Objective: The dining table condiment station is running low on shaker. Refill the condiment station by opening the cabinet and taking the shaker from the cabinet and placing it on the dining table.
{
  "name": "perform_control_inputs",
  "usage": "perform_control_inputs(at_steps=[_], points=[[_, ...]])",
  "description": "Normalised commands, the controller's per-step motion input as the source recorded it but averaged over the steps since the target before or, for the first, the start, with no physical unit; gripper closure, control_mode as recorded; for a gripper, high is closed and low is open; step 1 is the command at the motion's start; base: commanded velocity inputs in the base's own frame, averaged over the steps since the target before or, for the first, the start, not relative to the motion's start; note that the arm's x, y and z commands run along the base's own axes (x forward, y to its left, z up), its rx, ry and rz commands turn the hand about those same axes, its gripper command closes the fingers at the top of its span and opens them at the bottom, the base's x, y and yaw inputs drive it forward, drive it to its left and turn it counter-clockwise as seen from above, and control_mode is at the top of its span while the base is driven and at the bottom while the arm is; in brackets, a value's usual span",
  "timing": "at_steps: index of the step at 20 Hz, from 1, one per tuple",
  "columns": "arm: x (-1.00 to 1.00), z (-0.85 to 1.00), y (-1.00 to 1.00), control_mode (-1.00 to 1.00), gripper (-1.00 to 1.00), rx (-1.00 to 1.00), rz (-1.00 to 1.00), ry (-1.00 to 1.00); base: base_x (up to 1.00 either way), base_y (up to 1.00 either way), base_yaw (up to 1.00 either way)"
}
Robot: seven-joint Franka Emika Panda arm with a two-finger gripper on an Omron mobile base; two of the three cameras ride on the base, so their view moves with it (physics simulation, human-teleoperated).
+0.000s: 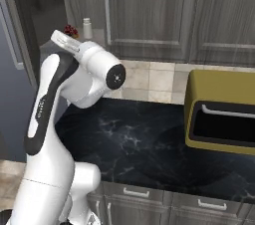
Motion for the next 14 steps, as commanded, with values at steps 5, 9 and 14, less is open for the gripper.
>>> perform_control_inputs(at_steps=[5, 9, 14], points=[[0.32, -0.02, 0.61, -1.0, -1.0, 0.02, 0.23, 0.18, 0.0, 0.0, 0.0], [0.0, -0.01, 0.82, -1.0, -1.0, 0.0, 0.27, 0.11, 0.0, 0.0, 0.0], [-0.03, -0.03, 0.94, -1.0, -1.0, 0.0, 0.23, 0.07, 0.0, 0.0, 0.0]])
